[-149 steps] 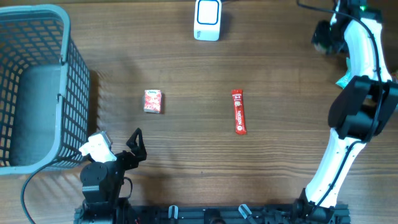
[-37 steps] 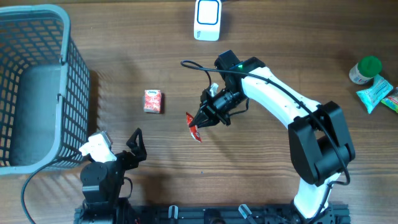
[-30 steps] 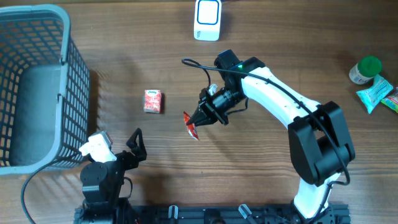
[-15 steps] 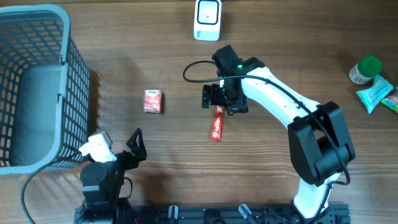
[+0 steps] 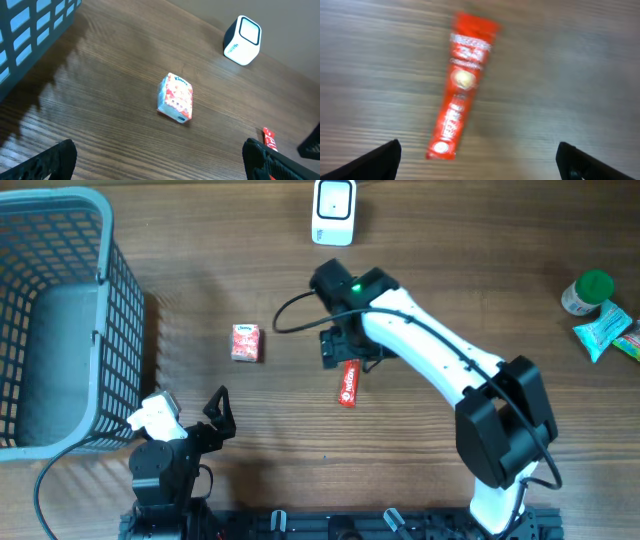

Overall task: Scan the item barcode
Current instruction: 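Lift Nescafe stick with right gripper and hold it at scanner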

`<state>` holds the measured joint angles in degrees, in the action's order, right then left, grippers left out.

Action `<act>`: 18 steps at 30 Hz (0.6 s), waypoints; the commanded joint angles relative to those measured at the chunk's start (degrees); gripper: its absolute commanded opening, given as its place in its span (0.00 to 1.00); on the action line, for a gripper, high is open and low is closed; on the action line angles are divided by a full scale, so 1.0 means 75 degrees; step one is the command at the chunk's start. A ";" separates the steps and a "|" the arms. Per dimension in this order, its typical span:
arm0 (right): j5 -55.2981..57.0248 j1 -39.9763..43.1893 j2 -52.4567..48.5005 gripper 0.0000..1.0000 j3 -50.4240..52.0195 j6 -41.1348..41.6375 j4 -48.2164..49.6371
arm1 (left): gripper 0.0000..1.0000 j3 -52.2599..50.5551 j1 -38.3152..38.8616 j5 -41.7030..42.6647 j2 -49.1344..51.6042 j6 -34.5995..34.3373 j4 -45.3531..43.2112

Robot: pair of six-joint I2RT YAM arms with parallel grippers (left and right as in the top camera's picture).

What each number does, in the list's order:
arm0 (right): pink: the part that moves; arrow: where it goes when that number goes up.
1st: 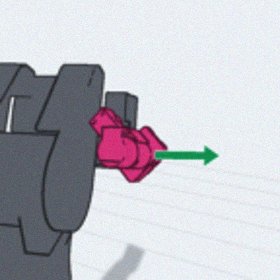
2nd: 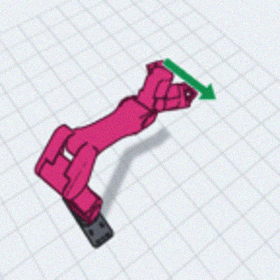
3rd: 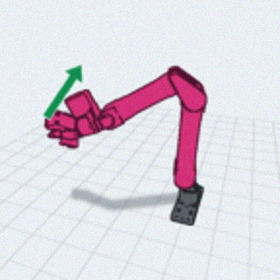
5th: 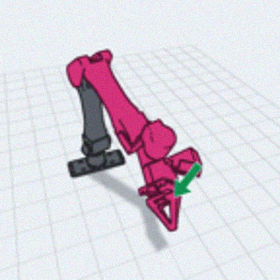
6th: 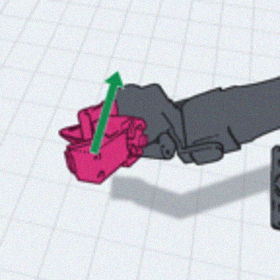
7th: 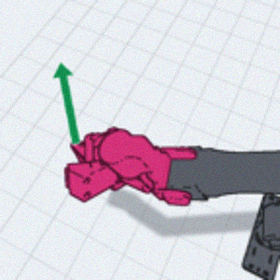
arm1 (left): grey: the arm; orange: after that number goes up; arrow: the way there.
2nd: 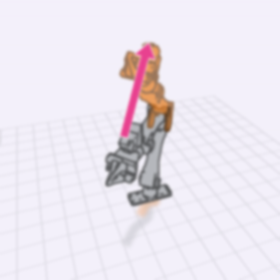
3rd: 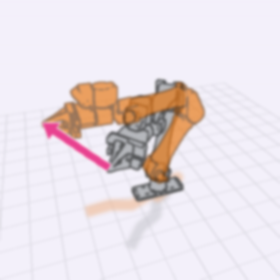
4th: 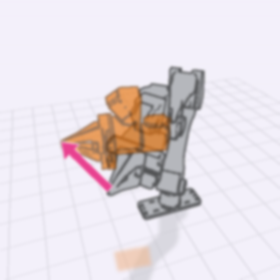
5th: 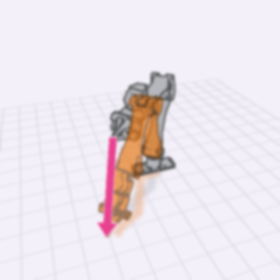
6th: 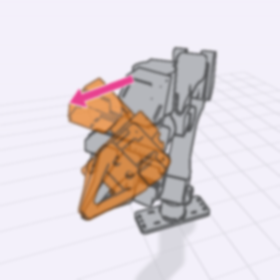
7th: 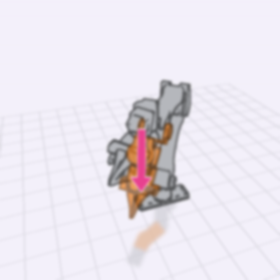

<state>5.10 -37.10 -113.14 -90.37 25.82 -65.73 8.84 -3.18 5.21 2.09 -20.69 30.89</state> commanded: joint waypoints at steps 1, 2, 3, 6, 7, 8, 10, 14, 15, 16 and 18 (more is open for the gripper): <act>-0.0822 -0.0111 0.0012 0.72 -0.0006 -0.0396 0.0554 | 1.00 -0.0047 -0.0058 -0.0099 -0.0023 0.0073 -0.0017; -0.0906 -0.0108 0.0012 0.61 -0.0003 0.0102 0.0635 | 1.00 -0.0047 -0.0058 -0.0099 -0.0023 0.0073 -0.0017; -0.0889 -0.0108 0.0006 0.52 0.0023 0.0968 0.0688 | 1.00 -0.0047 -0.0058 -0.0099 -0.0023 0.0073 -0.0017; -0.0629 -0.0163 -0.0009 0.44 0.0289 0.1903 0.1107 | 1.00 -0.0047 -0.0058 -0.0099 -0.0023 0.0073 -0.0017; -0.0265 -0.0204 -0.0061 0.44 0.0388 0.1900 0.1157 | 1.00 -0.0047 -0.0058 -0.0099 -0.0023 0.0070 -0.0017; 0.0137 -0.0268 -0.0125 0.49 0.0455 0.1888 0.1110 | 1.00 -0.0047 -0.0058 -0.0099 -0.0023 0.0073 -0.0017; 0.0644 -0.0411 -0.0306 0.59 0.0504 0.1821 0.0909 | 1.00 -0.0047 -0.0058 -0.0099 -0.0023 0.0073 -0.0017; 0.0676 -0.0562 -0.0813 0.62 0.0504 0.2017 0.0659 | 1.00 -0.0047 -0.0058 -0.0099 -0.0023 0.0070 -0.0017; 0.0571 -0.0580 -0.0938 0.61 0.0504 0.2081 0.0673 | 1.00 -0.0047 -0.0058 -0.0099 -0.0023 0.0070 -0.0017; 0.0428 -0.0597 -0.1035 0.60 0.0504 0.2159 0.0702 | 1.00 -0.0047 -0.0058 -0.0099 -0.0023 0.0070 -0.0017; 0.0146 -0.0609 -0.1265 0.56 0.0504 0.2177 0.0729 | 1.00 -0.0047 -0.0058 -0.0099 -0.0023 0.0073 -0.0017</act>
<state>7.22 -41.58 -119.81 -87.18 39.75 -60.31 8.84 -3.18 5.21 2.09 -20.69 30.89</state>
